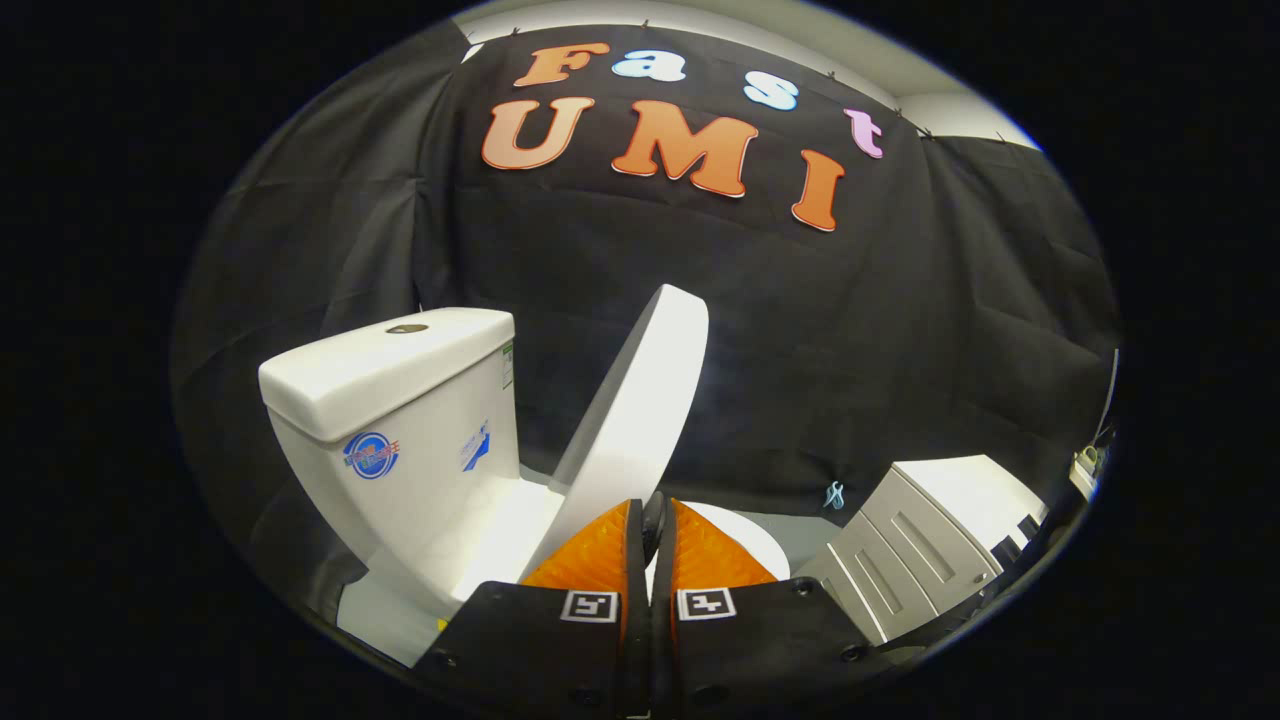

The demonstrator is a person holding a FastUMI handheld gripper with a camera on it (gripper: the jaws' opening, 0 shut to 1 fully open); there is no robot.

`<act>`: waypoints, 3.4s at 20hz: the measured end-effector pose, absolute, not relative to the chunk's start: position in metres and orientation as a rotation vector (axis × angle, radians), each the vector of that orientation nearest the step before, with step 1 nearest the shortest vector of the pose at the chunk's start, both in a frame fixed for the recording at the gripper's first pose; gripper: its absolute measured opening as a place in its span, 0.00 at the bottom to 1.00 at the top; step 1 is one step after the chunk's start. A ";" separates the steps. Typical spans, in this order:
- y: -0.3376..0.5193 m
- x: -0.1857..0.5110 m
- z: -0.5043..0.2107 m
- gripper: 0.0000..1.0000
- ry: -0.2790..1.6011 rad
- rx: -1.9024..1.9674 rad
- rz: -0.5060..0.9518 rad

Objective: Open the toilet lid.

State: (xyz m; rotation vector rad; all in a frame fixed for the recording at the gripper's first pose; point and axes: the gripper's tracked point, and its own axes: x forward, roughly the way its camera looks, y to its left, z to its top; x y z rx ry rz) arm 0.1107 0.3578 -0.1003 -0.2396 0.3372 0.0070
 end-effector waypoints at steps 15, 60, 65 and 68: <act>0.481 0.106 -0.090 0.08 0.299 -0.332 0.119; 0.158 0.087 0.051 0.81 0.135 0.000 0.075; 0.060 0.057 0.007 0.81 0.184 0.039 -0.009; 0.024 0.044 0.008 0.78 0.124 0.067 -0.054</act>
